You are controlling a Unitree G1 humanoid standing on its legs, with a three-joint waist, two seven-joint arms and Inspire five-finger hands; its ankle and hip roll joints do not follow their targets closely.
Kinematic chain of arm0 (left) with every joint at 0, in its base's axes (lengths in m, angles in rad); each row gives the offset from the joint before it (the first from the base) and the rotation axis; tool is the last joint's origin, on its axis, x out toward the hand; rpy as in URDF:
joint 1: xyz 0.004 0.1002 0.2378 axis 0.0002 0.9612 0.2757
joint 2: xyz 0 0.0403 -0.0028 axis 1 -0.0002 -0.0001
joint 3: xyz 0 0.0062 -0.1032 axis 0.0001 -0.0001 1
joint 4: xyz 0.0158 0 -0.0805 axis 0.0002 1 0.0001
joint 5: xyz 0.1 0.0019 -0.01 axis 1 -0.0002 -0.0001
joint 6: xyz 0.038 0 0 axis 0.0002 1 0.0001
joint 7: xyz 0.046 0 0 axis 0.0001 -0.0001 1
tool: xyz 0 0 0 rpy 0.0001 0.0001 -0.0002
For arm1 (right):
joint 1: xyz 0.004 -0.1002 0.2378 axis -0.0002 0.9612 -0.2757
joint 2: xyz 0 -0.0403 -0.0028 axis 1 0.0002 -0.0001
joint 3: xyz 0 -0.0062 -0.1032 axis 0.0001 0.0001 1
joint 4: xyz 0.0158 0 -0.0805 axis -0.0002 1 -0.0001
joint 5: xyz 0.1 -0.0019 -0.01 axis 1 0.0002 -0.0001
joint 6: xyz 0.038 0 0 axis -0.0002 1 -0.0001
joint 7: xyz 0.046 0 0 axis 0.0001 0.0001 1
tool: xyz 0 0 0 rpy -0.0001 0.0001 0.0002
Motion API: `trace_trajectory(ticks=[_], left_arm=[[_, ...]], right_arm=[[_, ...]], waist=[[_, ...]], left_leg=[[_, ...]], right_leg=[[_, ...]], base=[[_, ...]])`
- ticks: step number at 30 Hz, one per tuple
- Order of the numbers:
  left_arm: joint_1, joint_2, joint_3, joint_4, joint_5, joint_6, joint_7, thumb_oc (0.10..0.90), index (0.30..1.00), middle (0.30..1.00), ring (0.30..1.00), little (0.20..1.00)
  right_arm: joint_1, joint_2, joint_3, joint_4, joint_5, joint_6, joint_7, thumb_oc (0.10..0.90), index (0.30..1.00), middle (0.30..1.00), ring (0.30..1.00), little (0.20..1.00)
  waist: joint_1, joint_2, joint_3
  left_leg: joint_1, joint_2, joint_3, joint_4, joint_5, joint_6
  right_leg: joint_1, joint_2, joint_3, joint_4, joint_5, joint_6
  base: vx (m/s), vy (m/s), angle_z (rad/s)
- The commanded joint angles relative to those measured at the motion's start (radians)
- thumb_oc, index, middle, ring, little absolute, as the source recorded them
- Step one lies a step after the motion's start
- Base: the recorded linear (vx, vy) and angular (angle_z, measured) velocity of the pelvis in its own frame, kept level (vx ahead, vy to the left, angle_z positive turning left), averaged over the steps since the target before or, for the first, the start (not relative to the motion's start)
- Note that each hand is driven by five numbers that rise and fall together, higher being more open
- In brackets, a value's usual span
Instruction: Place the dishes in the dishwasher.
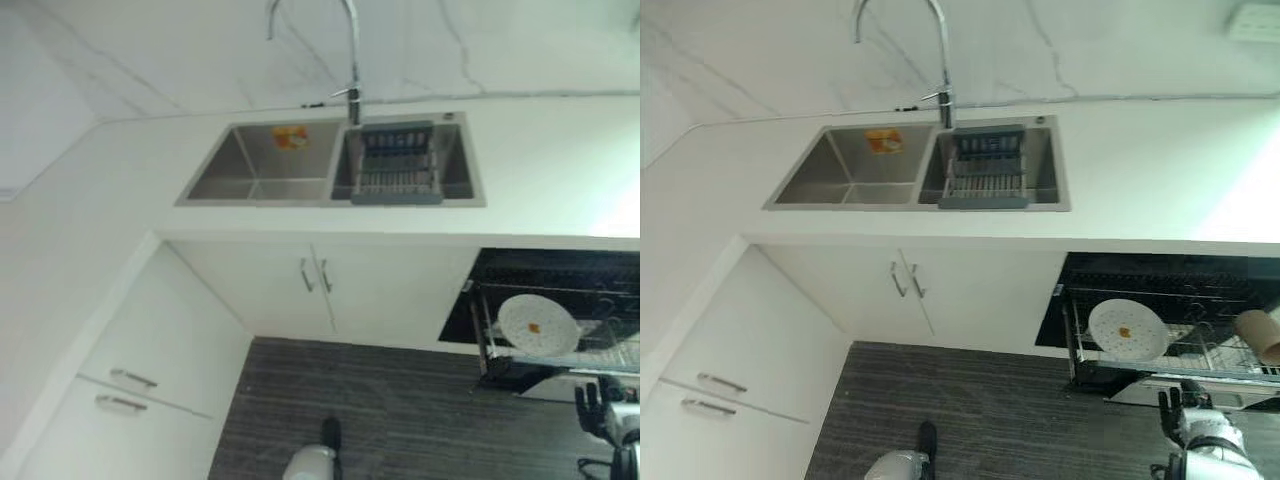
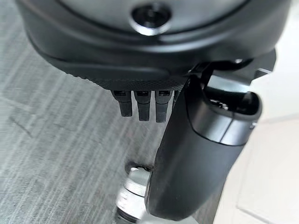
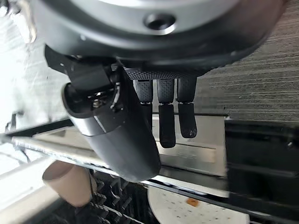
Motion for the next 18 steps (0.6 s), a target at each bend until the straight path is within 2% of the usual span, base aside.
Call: trace_trajectory(ticks=[1,2,4,5,6,9,10,14,18], left_arm=[[-0.07,0.063,-0.022,-0.037,0.009,-0.025,0.006,0.8,0.9,0.9,0.9,0.9],[-0.069,0.063,-0.022,-0.04,0.005,-0.023,0.006,0.8,0.9,0.9,0.9,0.9],[-0.061,0.074,-0.026,-0.06,0.008,-0.021,-0.003,0.8,0.9,0.9,0.9,0.9],[-0.055,0.081,-0.029,-0.069,0.01,-0.02,-0.005,0.8,0.9,0.9,0.9,0.9],[-0.054,0.081,-0.029,-0.071,0.011,-0.02,-0.006,0.8,0.9,0.9,0.9,0.9],[-0.032,0.102,-0.01,-0.081,0.035,-0.016,-0.024,0.8,0.9,0.9,0.9,0.9],[-0.029,0.113,-0.001,-0.085,0.043,-0.011,-0.028,0.8,0.9,0.9,0.9,0.9],[-0.023,0.158,0.026,-0.081,0.019,-0.001,-0.035,0.8,0.9,0.9,0.9,0.9],[-0.022,0.192,0.055,-0.073,0.022,-0.001,-0.088,0.8,0.9,0.9,0.9,0.9]], right_arm=[[-0.304,-0.047,0.033,-0.077,-0.018,-0.004,0.066,0.4,0.3,0.3,0.3,0.3],[-0.313,-0.05,0.038,-0.077,-0.023,-0.001,0.069,0.4,0.3,0.3,0.3,0.3],[-0.368,-0.084,0.065,-0.08,-0.026,0.007,0.058,0.4,0.3,0.3,0.3,0.3],[-0.413,-0.106,0.086,-0.075,-0.03,0.011,0.054,0.4,0.3,0.3,0.3,0.3],[-0.417,-0.108,0.089,-0.072,-0.029,0.011,0.054,0.4,0.3,0.3,0.3,0.3],[-0.479,-0.134,0.127,-0.061,-0.032,0.018,0.075,0.4,0.3,0.3,0.3,0.3],[-0.496,-0.142,0.138,-0.062,-0.03,0.015,0.077,0.4,0.3,0.3,0.3,0.3],[-0.573,-0.172,0.177,-0.061,-0.025,-0.011,0.102,0.4,0.3,0.3,0.3,0.3],[-0.668,-0.186,0.242,-0.076,-0.059,-0.024,0.233,0.4,0.3,0.3,0.3,0.3]], waist=[[0.062,-0.025,0.018],[0.064,-0.024,0.019],[0.093,-0.014,0.023],[0.112,-0.011,0.022],[0.113,-0.006,0.028],[0.15,0.002,0.029],[0.161,0.001,0.028],[0.195,0.02,0.046],[0.213,0.037,0.066]], left_leg=[[0.018,0.0,-0.034,0.178,-0.196,-0.058],[0.017,-0.002,-0.037,0.178,-0.195,-0.058],[0.007,-0.019,-0.063,0.178,-0.189,-0.056],[0.008,-0.03,-0.091,0.178,-0.205,-0.061],[0.0,-0.03,-0.083,0.178,-0.186,-0.055],[-0.021,-0.055,-0.121,0.178,-0.174,-0.054],[-0.022,-0.058,-0.138,0.178,-0.19,-0.06],[-0.059,-0.071,-0.166,0.178,-0.17,-0.061],[-0.102,-0.081,-0.189,0.178,-0.154,-0.059]], right_leg=[[-0.032,-0.034,0.049,-0.015,0.069,0.014],[-0.031,-0.036,0.047,-0.015,0.069,0.014],[-0.025,-0.047,0.024,-0.015,0.073,0.02],[-0.011,-0.05,0.029,-0.015,0.052,0.034],[-0.017,-0.056,0.008,-0.015,0.072,0.024],[-0.015,-0.067,-0.008,-0.015,0.071,0.031],[-0.006,-0.066,0.007,-0.015,0.049,0.045],[-0.012,-0.076,-0.02,-0.015,0.055,0.052],[-0.024,-0.077,-0.039,-0.015,0.052,0.051]], base=[[0.03,-0.006,0.22],[0.07,-0.004,0.28],[0.17,-0.04,0.22],[0.1,-0.035,0.32],[0.12,-0.044,0.43],[0.12,-0.039,0.48],[0.18,-0.086,0.22],[0.03,-0.058,0.24],[-0.06,-0.012,0.27]])
